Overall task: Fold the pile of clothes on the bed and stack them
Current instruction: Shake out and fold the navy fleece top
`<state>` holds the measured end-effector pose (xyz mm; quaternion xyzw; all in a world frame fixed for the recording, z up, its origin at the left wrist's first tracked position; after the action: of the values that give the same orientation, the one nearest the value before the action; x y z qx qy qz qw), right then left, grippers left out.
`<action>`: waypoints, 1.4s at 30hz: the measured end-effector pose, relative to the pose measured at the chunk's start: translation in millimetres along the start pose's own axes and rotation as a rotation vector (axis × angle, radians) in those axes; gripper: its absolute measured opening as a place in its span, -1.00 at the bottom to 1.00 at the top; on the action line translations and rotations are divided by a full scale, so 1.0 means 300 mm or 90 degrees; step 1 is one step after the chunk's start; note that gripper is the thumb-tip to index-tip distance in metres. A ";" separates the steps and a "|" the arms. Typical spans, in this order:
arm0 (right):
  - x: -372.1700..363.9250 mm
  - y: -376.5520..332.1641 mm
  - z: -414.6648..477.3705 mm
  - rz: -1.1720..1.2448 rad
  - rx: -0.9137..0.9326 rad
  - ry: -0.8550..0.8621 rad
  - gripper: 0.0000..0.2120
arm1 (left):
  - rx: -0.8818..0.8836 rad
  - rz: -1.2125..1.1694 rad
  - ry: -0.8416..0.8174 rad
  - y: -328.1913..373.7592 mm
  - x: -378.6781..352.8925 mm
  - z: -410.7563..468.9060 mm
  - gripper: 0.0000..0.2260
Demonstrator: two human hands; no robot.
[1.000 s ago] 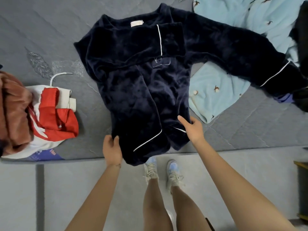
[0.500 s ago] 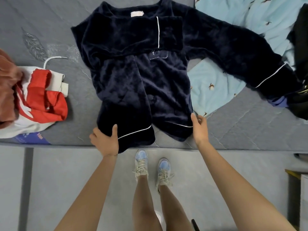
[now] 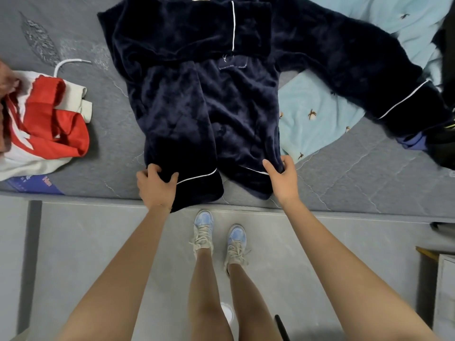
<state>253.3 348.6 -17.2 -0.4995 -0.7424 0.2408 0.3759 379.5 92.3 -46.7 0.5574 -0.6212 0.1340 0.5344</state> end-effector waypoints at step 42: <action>0.168 0.178 -0.071 0.023 -0.104 0.289 -0.77 | 0.113 -0.389 -0.032 -0.254 0.185 0.001 -0.79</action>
<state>289.3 415.2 -27.4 -0.5832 -0.6466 0.0679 0.4871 453.6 35.4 -34.2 0.7657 -0.4240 0.0071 0.4836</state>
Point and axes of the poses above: each hand's wrist, its own z-axis towards the middle knuckle, its own x-axis out of the back of the hand, y = z × x, the point moved 1 cm from there along z, towards the middle knuckle, and after that the axes turned 3 degrees about -x, right-handed, at the moved point
